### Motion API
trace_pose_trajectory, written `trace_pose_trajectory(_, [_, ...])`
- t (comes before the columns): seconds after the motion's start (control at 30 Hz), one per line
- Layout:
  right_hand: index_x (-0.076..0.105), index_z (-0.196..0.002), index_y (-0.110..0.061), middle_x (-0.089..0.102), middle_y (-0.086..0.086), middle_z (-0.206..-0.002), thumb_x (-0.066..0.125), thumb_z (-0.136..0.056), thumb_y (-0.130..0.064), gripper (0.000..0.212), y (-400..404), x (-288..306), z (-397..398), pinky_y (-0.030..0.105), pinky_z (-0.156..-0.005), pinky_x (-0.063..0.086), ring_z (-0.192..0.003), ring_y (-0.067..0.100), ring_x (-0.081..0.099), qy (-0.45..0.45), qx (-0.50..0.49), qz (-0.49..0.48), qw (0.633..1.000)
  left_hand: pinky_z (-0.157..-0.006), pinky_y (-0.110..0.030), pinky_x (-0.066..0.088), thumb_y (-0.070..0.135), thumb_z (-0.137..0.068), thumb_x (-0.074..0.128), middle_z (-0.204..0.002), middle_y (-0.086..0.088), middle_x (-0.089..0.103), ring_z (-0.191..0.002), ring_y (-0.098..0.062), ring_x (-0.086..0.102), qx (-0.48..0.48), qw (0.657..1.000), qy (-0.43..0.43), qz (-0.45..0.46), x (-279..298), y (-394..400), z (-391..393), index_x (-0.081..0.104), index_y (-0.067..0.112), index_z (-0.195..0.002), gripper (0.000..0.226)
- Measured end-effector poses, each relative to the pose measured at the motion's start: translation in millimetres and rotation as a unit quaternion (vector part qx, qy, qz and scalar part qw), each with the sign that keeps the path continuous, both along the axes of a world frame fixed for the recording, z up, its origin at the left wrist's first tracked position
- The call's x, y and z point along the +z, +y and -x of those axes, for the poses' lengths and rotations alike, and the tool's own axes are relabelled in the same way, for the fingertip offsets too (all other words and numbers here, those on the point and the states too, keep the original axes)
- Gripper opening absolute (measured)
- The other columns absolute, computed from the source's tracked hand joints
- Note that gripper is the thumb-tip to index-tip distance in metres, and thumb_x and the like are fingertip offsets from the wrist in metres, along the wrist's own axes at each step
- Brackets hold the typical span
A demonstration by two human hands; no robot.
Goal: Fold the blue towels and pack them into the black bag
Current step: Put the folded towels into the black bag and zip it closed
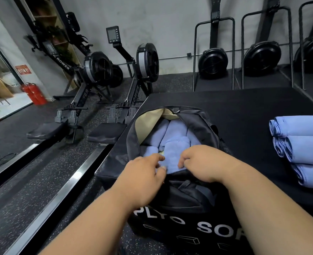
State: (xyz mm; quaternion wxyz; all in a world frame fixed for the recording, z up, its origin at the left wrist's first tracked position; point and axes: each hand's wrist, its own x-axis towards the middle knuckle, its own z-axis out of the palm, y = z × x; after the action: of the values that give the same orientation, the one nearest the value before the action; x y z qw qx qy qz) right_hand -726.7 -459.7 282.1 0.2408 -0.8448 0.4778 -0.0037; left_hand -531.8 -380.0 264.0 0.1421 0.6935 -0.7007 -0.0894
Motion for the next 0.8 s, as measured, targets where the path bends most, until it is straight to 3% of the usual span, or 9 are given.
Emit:
trace_pose_trajectory(0.1, [0.074, -0.109, -0.038, 0.070, -0.014, -0.112, 0.045, -0.098, -0.026, 0.033, -0.9, 5.0, 14.8, 0.035, -0.100, 0.048, -0.112, 0.013, 0.060, -0.022, -0.020, 0.064, 0.997, -0.107, -0.033, 0.045, 0.040, -0.105, 0.044, -0.141, 0.007, 0.064, -0.127, -0.014, 0.059, 0.032, 0.996, 0.071, -0.052, 6.5, -26.1, 3.7, 0.052, 0.029, -0.147, 0.045])
trace_pose_trajectory(0.2, [0.070, -0.113, -0.040, 0.061, -0.016, -0.091, 0.043, -0.102, -0.034, 0.030, -4.4, 4.1, 31.5, 0.037, -0.105, 0.037, -0.112, 0.016, 0.051, 0.002, -0.035, 0.139, 0.990, -0.098, -0.032, 0.047, 0.034, -0.099, 0.051, -0.139, 0.000, 0.066, -0.121, -0.021, 0.062, 0.071, 0.988, 0.074, -0.115, 3.2, -52.6, 10.6, 0.046, 0.024, -0.151, 0.053])
trace_pose_trajectory(0.37, [0.067, -0.116, -0.048, 0.067, -0.020, -0.100, 0.042, -0.101, -0.042, 0.030, -11.6, -6.2, 49.6, 0.036, -0.104, 0.032, -0.111, 0.013, 0.044, -0.006, -0.045, 0.116, 0.992, -0.096, -0.032, 0.051, 0.045, -0.088, 0.068, -0.130, -0.001, 0.067, -0.112, -0.020, 0.065, 0.117, 0.969, 0.117, -0.183, -7.6, -72.7, 21.8, 0.041, 0.021, -0.153, 0.075])
trace_pose_trajectory(0.47, [0.059, -0.107, -0.058, 0.060, -0.017, -0.108, 0.035, -0.091, -0.039, 0.035, -11.8, -11.0, 54.1, 0.036, -0.103, 0.033, -0.114, 0.017, 0.039, -0.012, -0.040, 0.022, 0.999, -0.076, -0.024, 0.052, 0.042, -0.084, 0.075, -0.105, 0.011, 0.068, -0.091, -0.008, 0.067, 0.118, 0.956, 0.177, -0.201, -13.2, -77.0, 23.8, 0.055, 0.026, -0.139, 0.061])
trace_pose_trajectory(0.5, [0.057, -0.107, -0.057, 0.056, -0.015, -0.111, 0.034, -0.089, -0.035, 0.036, -11.1, -11.7, 53.8, 0.038, -0.102, 0.035, -0.113, 0.021, 0.038, -0.008, -0.041, -0.001, 0.999, -0.076, -0.023, 0.053, 0.042, -0.081, 0.077, -0.103, 0.011, 0.069, -0.090, -0.008, 0.068, 0.123, 0.951, 0.190, -0.209, -14.4, -78.7, 22.7, 0.058, 0.026, -0.134, 0.059])
trace_pose_trajectory(0.57, [0.056, -0.112, -0.052, 0.046, -0.008, -0.110, 0.037, -0.092, -0.026, 0.038, -10.2, -14.0, 52.3, 0.040, -0.098, 0.039, -0.109, 0.024, 0.035, -0.004, -0.049, -0.030, 0.998, -0.086, -0.031, 0.058, 0.042, -0.079, 0.080, -0.107, 0.006, 0.073, -0.094, -0.014, 0.072, 0.131, 0.944, 0.196, -0.229, -14.4, -80.4, 21.3, 0.065, 0.027, -0.122, 0.048])
trace_pose_trajectory(0.67, [0.060, -0.110, -0.043, 0.043, -0.004, -0.105, 0.039, -0.093, -0.019, 0.035, -7.4, -11.6, 51.1, 0.037, -0.091, 0.032, -0.097, 0.017, 0.032, -0.012, -0.019, -0.035, 0.999, -0.096, -0.042, 0.060, 0.025, -0.087, 0.078, -0.107, -0.005, 0.079, -0.101, -0.025, 0.076, 0.117, 0.929, 0.223, -0.273, -10.8, -79.2, 23.1, 0.072, 0.022, -0.114, 0.027])
trace_pose_trajectory(0.73, [0.059, -0.100, -0.038, 0.045, -0.004, -0.103, 0.045, -0.092, -0.019, 0.025, -5.4, -7.7, 52.9, 0.035, -0.090, 0.032, -0.094, 0.012, 0.033, -0.026, 0.004, -0.030, 0.999, -0.097, -0.047, 0.060, 0.014, -0.088, 0.076, -0.108, -0.010, 0.079, -0.106, -0.032, 0.075, 0.111, 0.914, 0.254, -0.297, -8.4, -78.4, 25.4, 0.072, 0.019, -0.113, 0.026])
trace_pose_trajectory(0.8, [0.058, -0.093, -0.038, 0.044, -0.004, -0.103, 0.048, -0.087, -0.019, 0.022, -5.8, -5.7, 57.0, 0.035, -0.090, 0.039, -0.102, 0.018, 0.036, -0.074, -0.002, -0.010, 0.997, -0.096, -0.052, 0.060, 0.010, -0.083, 0.076, -0.110, -0.013, 0.079, -0.107, -0.036, 0.074, 0.102, 0.908, 0.261, -0.311, -4.3, -77.9, 28.0, 0.073, 0.016, -0.116, 0.033])
